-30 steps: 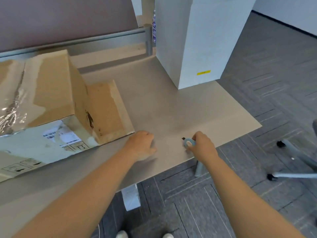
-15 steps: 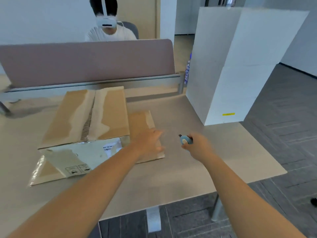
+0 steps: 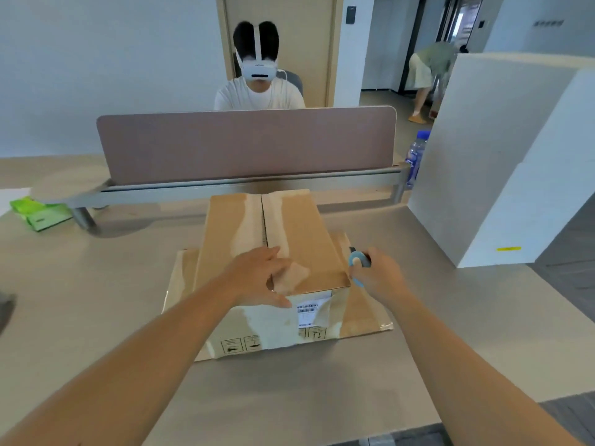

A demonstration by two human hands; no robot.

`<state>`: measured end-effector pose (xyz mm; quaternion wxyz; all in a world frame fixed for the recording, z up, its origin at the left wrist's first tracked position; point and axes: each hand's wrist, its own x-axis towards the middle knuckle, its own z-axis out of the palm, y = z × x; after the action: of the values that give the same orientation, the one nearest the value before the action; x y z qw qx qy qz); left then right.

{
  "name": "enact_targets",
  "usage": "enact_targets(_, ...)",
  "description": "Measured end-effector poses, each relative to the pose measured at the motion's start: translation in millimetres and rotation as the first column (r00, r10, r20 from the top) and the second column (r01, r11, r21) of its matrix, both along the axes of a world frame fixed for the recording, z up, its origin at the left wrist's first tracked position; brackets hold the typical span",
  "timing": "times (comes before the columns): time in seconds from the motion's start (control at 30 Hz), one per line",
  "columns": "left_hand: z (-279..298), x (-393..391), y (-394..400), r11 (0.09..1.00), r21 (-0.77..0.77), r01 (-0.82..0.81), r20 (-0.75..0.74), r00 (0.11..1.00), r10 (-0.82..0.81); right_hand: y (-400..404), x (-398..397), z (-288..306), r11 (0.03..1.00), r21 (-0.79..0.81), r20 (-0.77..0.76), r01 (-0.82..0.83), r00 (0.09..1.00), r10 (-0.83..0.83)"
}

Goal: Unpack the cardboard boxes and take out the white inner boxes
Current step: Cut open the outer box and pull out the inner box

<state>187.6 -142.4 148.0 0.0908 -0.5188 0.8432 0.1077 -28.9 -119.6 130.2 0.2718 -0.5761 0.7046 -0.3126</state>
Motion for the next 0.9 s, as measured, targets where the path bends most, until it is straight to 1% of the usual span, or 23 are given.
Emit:
enact_targets(0.1,-10,13,-10,0.998,-0.019,0.068,0.055,0.996,-0.067,-3,10,-9,0.996,-0.014,0.071,0.082,0.994,-0.081)
enact_targets(0.2,-21,8,-14,0.998,0.002,0.061,0.013,0.998,-0.061,-2,8,-15,0.988,0.001,0.113,0.151,0.982,-0.151)
enact_targets(0.33,-31,-18,-24,0.999,-0.035,0.009,-0.016,1.000,-0.010,-5,-13,-18,0.971,0.003,0.140,0.241,0.961,-0.239)
enact_targets(0.43,-34,-46,-29,0.998,-0.039,-0.057,-0.042,0.998,0.056,-9,-29,-18,0.962,0.001,0.231,0.273,0.936,-0.266)
enact_targets(0.53,-37,-81,-34,0.987,-0.045,-0.153,-0.079,0.986,0.150,-13,-47,-18,0.966,0.037,0.342,0.257,0.905,-0.254)
enact_targets(0.63,-36,-120,-39,0.963,-0.043,-0.265,-0.119,0.959,0.259,-21,-67,-18,0.980,0.073,0.458,0.183,0.867,-0.196)
enact_targets(0.77,-34,-168,-47,0.912,-0.004,-0.411,-0.184,0.896,0.403,-35,-95,-20,0.987,0.099,0.498,0.125,0.853,-0.158)
enact_targets(0.83,-31,-187,-53,0.900,0.033,-0.434,-0.239,0.871,0.429,-42,-107,-21,0.988,0.109,0.519,0.106,0.842,-0.147)
enact_targets(0.9,-27,-204,-56,0.910,0.087,-0.404,-0.345,0.845,0.408,-47,-117,-24,0.987,0.125,0.541,0.101,0.827,-0.153)
